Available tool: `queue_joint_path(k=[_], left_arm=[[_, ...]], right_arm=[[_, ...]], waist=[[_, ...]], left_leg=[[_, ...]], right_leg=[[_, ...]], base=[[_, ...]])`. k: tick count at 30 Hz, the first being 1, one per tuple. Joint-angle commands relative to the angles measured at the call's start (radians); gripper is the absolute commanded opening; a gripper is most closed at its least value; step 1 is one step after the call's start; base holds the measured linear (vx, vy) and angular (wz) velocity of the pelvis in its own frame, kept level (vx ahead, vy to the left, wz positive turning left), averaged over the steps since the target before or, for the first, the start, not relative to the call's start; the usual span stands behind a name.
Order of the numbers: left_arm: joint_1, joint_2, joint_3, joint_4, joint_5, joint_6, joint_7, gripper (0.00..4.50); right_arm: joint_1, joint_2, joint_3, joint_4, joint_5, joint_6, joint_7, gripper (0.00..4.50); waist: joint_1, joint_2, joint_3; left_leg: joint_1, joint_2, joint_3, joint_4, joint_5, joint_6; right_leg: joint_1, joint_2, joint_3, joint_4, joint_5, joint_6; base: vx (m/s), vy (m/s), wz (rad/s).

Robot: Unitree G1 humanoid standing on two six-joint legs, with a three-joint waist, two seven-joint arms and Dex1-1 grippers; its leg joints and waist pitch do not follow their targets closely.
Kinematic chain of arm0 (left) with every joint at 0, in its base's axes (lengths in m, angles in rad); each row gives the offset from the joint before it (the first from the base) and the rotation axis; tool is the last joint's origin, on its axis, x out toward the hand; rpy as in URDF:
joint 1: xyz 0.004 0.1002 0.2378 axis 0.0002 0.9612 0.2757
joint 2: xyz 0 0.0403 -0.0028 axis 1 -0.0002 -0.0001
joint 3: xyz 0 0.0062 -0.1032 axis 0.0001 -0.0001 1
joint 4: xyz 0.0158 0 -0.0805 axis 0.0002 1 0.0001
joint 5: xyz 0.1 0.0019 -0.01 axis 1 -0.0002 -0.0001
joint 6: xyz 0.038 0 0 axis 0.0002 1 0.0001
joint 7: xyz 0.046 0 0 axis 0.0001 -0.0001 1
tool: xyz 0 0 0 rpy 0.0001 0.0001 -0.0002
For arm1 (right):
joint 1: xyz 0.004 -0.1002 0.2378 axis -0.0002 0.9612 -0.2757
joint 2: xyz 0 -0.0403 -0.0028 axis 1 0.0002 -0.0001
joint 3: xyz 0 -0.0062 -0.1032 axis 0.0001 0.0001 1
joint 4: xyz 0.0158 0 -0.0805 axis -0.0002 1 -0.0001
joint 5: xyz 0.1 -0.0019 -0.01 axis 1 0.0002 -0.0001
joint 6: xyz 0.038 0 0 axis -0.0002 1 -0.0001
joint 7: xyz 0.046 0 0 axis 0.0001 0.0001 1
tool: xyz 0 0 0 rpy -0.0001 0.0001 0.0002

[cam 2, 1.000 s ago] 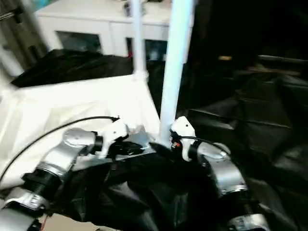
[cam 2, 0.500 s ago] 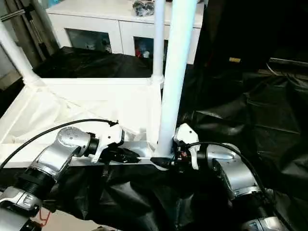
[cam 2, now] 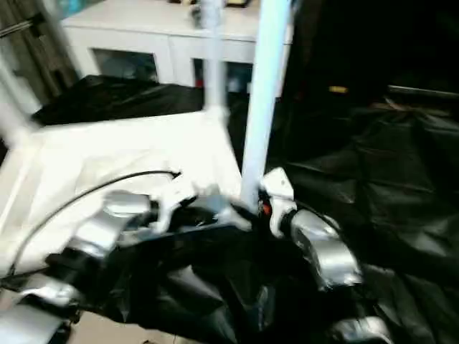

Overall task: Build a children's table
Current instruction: Rotate leg to tighten

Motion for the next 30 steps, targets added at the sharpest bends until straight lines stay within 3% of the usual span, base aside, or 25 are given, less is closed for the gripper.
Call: queue_joint_path(k=[1, 5, 6, 7, 9, 10, 13, 14, 16, 18, 21, 24, 25, 26, 30], left_arm=[[-0.044, -0.091, -0.026, -0.007, 0.010, 0.018, 0.090, 0.00], [-0.042, -0.124, -0.040, -0.014, 0.025, 0.039, 0.126, 0.00], [-0.039, -0.134, -0.045, -0.019, 0.029, 0.045, 0.131, 0.00], [-0.038, -0.136, -0.046, -0.020, 0.029, 0.046, 0.134, 0.00], [-0.037, -0.130, -0.048, -0.022, 0.029, 0.041, 0.127, 0.00], [-0.033, -0.118, -0.049, -0.027, 0.028, 0.034, 0.114, 0.00], [-0.022, -0.087, -0.044, -0.041, 0.015, -0.002, 0.063, 0.00], [-0.020, -0.081, -0.042, -0.044, 0.012, -0.006, 0.054, 0.00], [-0.008, -0.042, -0.047, -0.056, -0.003, -0.037, -0.018, 0.00], [-0.001, -0.018, -0.051, -0.065, -0.013, -0.043, -0.061, 0.00], [0.016, 0.042, -0.068, -0.084, -0.031, -0.076, -0.173, 0.00], [0.016, 0.063, -0.064, -0.085, -0.034, -0.083, -0.197, 0.00], [0.016, 0.063, -0.064, -0.085, -0.034, -0.083, -0.197, 0.00], [0.014, 0.081, -0.061, -0.075, -0.037, -0.096, -0.222, 0.00], [0.017, 0.110, -0.061, -0.073, -0.045, -0.112, -0.269, 0.00]], right_arm=[[-0.006, 0.108, 0.075, 0.064, -0.036, 0.063, -0.097, 2.70], [-0.019, 0.148, 0.099, 0.081, -0.088, 0.068, -0.173, 2.69], [-0.024, 0.160, 0.128, 0.093, -0.125, 0.046, -0.199, 2.69], [-0.025, 0.161, 0.138, 0.097, -0.133, 0.037, -0.202, 3.04], [-0.027, 0.161, 0.125, 0.092, -0.115, 0.037, -0.192, 3.04], [-0.032, 0.158, 0.103, 0.084, -0.091, 0.045, -0.175, 3.28], [-0.042, 0.120, 0.119, 0.080, -0.117, 0.017, -0.141, 3.47], [-0.044, 0.112, 0.123, 0.080, -0.124, 0.012, -0.136, 3.70], [-0.046, 0.078, 0.123, 0.057, -0.110, -0.030, -0.064, 3.70], [-0.043, 0.061, 0.118, 0.034, -0.086, -0.051, -0.004, 3.70], [-0.001, -0.029, 0.146, -0.059, -0.019, -0.086, 0.223, 3.70], [0.020, -0.082, 0.170, -0.094, -0.006, -0.093, 0.315, 3.70], [0.020, -0.082, 0.170, -0.094, -0.006, -0.093, 0.315, 3.70], [0.037, -0.129, 0.190, -0.115, 0.010, -0.099, 0.397, 3.70], [0.060, -0.183, 0.202, -0.142, 0.029, -0.105, 0.486, 3.70]], waist=[[-0.002, -0.003, -0.046], [-0.012, -0.006, -0.044], [-0.013, -0.006, -0.045], [-0.013, -0.007, -0.044], [-0.015, -0.003, -0.044], [-0.015, -0.006, -0.044], [-0.017, -0.003, -0.047], [-0.017, -0.004, -0.049], [-0.017, -0.005, -0.051], [-0.020, -0.003, -0.055], [-0.012, -0.008, -0.059], [-0.002, -0.003, -0.065], [0.001, -0.003, -0.065], [0.008, 0.004, -0.065], [0.022, 0.000, -0.064]], left_leg=[[0.014, 0.010, -0.007, -0.073, -0.382, 0.001], [0.014, 0.005, -0.010, -0.074, -0.415, -0.008], [0.013, 0.005, -0.011, -0.073, -0.417, -0.005], [0.013, 0.005, -0.012, -0.074, -0.417, -0.004], [0.012, 0.005, -0.013, -0.075, -0.427, 0.001], [0.012, 0.006, -0.013, -0.075, -0.429, 0.002], [0.008, 0.007, -0.015, -0.077, -0.426, 0.004], [0.006, 0.008, -0.014, -0.077, -0.413, 0.006], [0.003, 0.010, -0.013, -0.078, -0.399, 0.010], [-0.006, 0.012, -0.010, -0.076, -0.348, 0.021], [-0.002, 0.015, -0.002, -0.067, -0.284, 0.055], [-0.002, 0.018, -0.001, -0.058, -0.190, 0.079], [-0.001, 0.018, 0.000, -0.057, -0.178, 0.083], [0.001, 0.018, 0.001, -0.055, -0.164, 0.090], [0.004, 0.021, 0.004, -0.054, -0.181, 0.096]], right_leg=[[0.027, -0.033, 0.023, -0.094, -0.501, -0.127], [0.023, -0.031, 0.017, -0.103, -0.551, -0.099], [0.021, -0.033, 0.018, -0.105, -0.558, -0.095], [0.022, -0.032, 0.017, -0.106, -0.561, -0.092], [0.021, -0.031, 0.017, -0.106, -0.558, -0.088], [0.021, -0.030, 0.017, -0.106, -0.555, -0.089], [0.024, -0.031, 0.018, -0.102, -0.524, -0.097], [0.026, -0.031, 0.020, -0.097, -0.493, -0.107], [0.030, -0.032, 0.022, -0.092, -0.452, -0.122], [0.037, -0.031, 0.026, -0.080, -0.348, -0.155], [0.042, -0.030, 0.029, -0.066, -0.219, -0.209], [0.048, -0.026, 0.030, -0.046, -0.076, -0.256], [0.048, -0.025, 0.030, -0.044, -0.056, -0.263], [0.049, -0.026, 0.030, -0.041, -0.033, -0.273], [0.052, -0.026, 0.029, -0.040, -0.048, -0.279]], base=[[0.000, 0.000, 0.00], [0.000, 0.000, 0.00], [0.000, 0.000, 0.00], [0.000, 0.000, 0.00], [0.000, 0.000, 0.00], [0.000, 0.000, 0.00], [0.000, 0.000, 0.00], [0.000, 0.000, 0.00], [0.000, 0.000, 0.00], [0.000, 0.000, 0.00], [0.020, -0.006, 0.01], [0.057, -0.010, 0.03], [0.000, 0.000, 0.00], [0.000, 0.000, 0.00], [0.000, 0.000, 0.00]])
